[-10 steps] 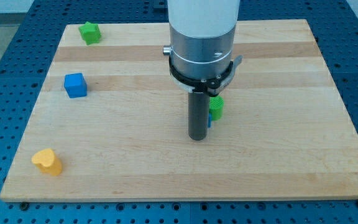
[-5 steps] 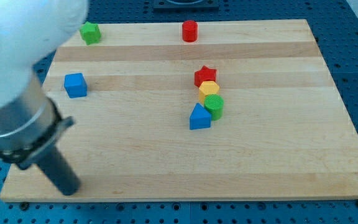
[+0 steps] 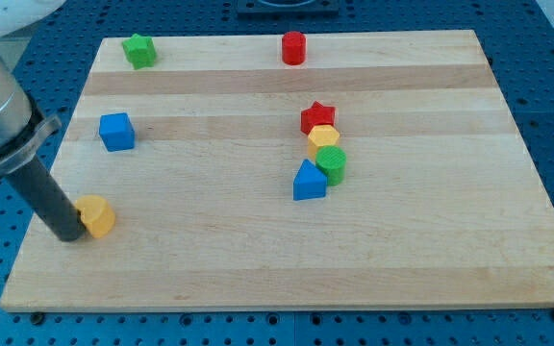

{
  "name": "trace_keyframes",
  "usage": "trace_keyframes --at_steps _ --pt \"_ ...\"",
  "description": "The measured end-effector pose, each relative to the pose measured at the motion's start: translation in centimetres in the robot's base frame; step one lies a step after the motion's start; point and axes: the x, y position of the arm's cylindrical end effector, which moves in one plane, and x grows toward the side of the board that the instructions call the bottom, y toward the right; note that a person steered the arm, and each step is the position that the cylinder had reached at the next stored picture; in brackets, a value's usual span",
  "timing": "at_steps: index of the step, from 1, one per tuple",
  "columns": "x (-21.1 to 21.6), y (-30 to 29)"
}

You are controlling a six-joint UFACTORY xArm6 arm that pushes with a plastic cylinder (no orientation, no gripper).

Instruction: Push the yellow heart into the blue triangle

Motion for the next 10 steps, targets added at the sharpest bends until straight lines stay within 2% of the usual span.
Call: trace_keyframes --at_steps 2,4,5,7,10 --pt "-2.8 2.3" --pt "-3.0 8.7" --pt "-2.6 11.1" --pt "1.4 11.4" --pt "1.5 14.6"
